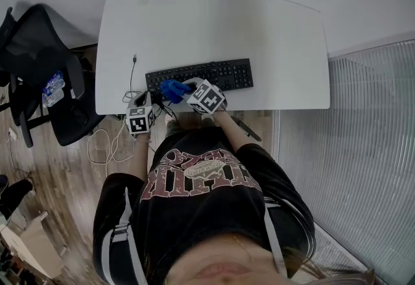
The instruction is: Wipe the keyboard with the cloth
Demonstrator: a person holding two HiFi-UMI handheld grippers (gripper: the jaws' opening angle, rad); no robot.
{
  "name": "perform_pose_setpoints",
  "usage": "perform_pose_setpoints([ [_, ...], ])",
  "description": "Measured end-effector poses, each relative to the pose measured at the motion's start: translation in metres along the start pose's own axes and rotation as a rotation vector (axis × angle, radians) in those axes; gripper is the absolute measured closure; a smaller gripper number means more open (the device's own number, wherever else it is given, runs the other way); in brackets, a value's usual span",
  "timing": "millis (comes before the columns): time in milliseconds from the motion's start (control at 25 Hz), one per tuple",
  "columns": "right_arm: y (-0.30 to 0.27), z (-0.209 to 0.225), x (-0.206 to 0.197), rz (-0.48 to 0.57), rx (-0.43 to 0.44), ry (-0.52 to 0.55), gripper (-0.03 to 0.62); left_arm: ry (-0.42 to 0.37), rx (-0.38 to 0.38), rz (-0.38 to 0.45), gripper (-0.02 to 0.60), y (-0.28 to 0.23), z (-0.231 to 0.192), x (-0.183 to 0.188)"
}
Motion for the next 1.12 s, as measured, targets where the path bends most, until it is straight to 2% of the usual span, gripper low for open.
perform_pose_setpoints([
  [1120,0.051,0.042,-0.047,-0.06,-0.085,-0.019,0.539,0.012,0.025,-0.005,0.546,-0.002,0.003,-0.001],
])
Point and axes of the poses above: the fingertips, and each gripper's own axes: y backward along the fingers, z to its right, x out of its top, the point moved 7 cm from there along y, backward along the fingers, and after that the axes turned 10 degrees about -z, right-handed, at the moved point
